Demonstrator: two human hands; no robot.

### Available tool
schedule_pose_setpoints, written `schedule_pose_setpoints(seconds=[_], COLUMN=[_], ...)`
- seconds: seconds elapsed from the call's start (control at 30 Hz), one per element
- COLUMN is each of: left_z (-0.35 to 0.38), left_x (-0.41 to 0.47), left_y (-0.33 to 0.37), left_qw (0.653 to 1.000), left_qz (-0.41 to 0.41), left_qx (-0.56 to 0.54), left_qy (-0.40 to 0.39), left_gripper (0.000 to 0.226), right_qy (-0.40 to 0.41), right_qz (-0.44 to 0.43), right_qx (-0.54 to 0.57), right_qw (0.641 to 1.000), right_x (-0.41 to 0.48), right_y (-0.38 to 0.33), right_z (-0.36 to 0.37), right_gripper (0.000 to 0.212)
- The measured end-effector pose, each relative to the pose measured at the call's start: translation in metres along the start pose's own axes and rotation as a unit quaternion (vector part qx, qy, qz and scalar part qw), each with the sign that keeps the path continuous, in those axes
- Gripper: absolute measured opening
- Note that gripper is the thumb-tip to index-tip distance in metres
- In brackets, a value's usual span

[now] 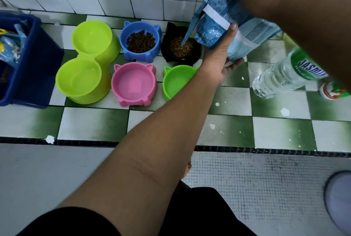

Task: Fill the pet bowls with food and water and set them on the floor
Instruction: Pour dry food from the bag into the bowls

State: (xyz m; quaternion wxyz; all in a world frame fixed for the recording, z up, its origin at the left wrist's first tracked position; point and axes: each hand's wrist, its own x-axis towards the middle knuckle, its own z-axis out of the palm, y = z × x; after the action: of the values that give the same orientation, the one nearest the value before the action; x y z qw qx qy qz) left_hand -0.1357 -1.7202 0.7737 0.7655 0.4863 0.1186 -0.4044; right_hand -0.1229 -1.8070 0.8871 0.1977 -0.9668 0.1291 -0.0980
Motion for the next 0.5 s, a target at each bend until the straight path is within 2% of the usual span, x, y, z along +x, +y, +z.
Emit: schedule_pose_setpoints(seconds=[0.07,0.17,0.33,0.5], left_z=[-0.008,-0.027,-0.070,-0.107], left_x=[-0.006,-0.020,-0.043,-0.063], left_y=[-0.006,-0.005,-0.004,0.000], left_qw=[1.000,0.999,0.996,0.994], left_qz=[-0.007,-0.002,0.008,-0.016], left_qx=[-0.017,-0.048,-0.081,-0.104], left_qy=[0.002,0.007,0.021,0.032], left_gripper=[0.064,0.063,0.050,0.053], right_qy=[-0.010,-0.022,-0.045,-0.063], right_qz=[-0.014,-0.059,-0.128,-0.168], right_qx=[0.009,0.009,0.040,0.019], right_qw=[1.000,0.998,0.990,0.984], right_x=[-0.005,-0.006,-0.006,-0.008], right_y=[-0.009,-0.031,-0.076,-0.118], right_z=[0.002,0.012,0.041,0.075], right_gripper=[0.049,0.048,0.043,0.037])
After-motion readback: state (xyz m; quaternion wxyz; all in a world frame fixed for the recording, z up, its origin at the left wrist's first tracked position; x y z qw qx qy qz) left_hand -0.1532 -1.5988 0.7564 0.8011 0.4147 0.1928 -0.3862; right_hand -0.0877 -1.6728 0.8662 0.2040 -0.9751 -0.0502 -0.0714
